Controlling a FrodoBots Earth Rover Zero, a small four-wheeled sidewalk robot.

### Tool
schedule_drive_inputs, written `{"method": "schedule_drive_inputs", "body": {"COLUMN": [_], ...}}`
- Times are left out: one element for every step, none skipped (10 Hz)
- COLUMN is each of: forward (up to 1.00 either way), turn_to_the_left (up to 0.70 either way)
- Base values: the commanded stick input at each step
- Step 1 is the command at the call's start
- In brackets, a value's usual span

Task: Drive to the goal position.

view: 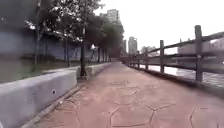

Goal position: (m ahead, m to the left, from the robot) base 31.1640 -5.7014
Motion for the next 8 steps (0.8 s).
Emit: {"method": "schedule_drive_inputs", "body": {"forward": [1.0, 1.0, 1.0, 1.0, 1.0, 1.0, 1.0, 1.0], "turn_to_the_left": [0.0, 0.0, 0.0, 0.0, 0.0, 0.0, 0.0, -0.16]}}
